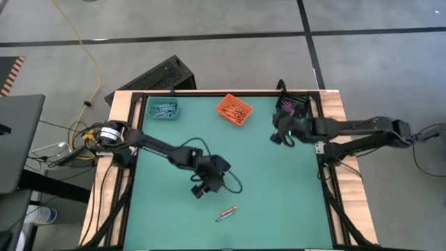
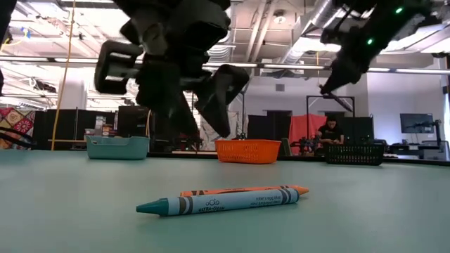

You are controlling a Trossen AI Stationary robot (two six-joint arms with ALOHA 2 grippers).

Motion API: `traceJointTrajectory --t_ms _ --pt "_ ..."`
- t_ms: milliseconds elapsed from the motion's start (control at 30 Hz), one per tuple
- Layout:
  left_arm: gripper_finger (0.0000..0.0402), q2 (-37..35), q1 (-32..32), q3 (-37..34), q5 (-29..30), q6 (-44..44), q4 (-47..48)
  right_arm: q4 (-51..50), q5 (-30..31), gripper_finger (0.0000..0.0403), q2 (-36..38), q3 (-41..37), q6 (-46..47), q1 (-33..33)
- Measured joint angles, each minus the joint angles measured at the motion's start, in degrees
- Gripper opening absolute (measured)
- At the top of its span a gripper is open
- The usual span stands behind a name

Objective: Sort crayons
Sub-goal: Put the violet crayon into the black bin

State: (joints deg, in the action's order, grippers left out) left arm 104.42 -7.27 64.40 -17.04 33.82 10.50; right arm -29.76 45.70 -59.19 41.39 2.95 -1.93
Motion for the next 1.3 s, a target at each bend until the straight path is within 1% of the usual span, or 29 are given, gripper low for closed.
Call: traceJointTrajectory --t_ms 133,233,300,467,533,633,800,967,1133,1300 --pt "0.0178 0.0 -2.6 -5.5 3.3 -3.8 -9.9 0.1 -8.5 0.0000 0.4 0.0 -5.4 -11.6" --pt "0.0178 0.0 -3.6 -9.1 6.0 -7.8 -18.8 0.3 -13.8 0.0000 0.0 0.0 -8.7 -19.8" --pt "0.0178 0.0 -4.1 -11.0 7.2 -10.5 -22.9 0.3 -16.9 0.0000 -0.5 0.0 -11.4 -24.9" --pt "0.0178 0.0 -6.0 -15.1 7.4 -16.4 -33.0 1.4 -22.6 0.0000 -2.5 0.0 -18.5 -35.5" --pt "0.0178 0.0 -7.0 -16.2 7.5 -18.2 -35.0 2.7 -24.4 0.0001 -3.8 0.0 -20.6 -39.0" --pt "0.0178 0.0 -8.7 -17.0 10.2 -19.9 -36.0 4.4 -26.2 0.0001 -6.6 0.0 -22.9 -43.4" --pt "0.0178 0.0 -11.3 -17.1 13.7 -22.0 -35.9 7.3 -27.1 0.0001 -12.7 0.0 -25.8 -47.8" --pt "0.0178 0.0 -13.1 -17.1 16.3 -23.9 -35.8 9.6 -29.8 0.0011 -17.8 0.0 -25.5 -50.2" --pt "0.0178 0.0 -14.0 -17.1 18.6 -26.5 -35.9 11.3 -30.7 0.0052 -20.1 0.0 -24.1 -51.2" --pt "0.0178 0.0 -14.6 -17.1 19.0 -30.5 -37.3 12.7 -30.8 0.0093 -18.9 0.0 -22.3 -51.5"
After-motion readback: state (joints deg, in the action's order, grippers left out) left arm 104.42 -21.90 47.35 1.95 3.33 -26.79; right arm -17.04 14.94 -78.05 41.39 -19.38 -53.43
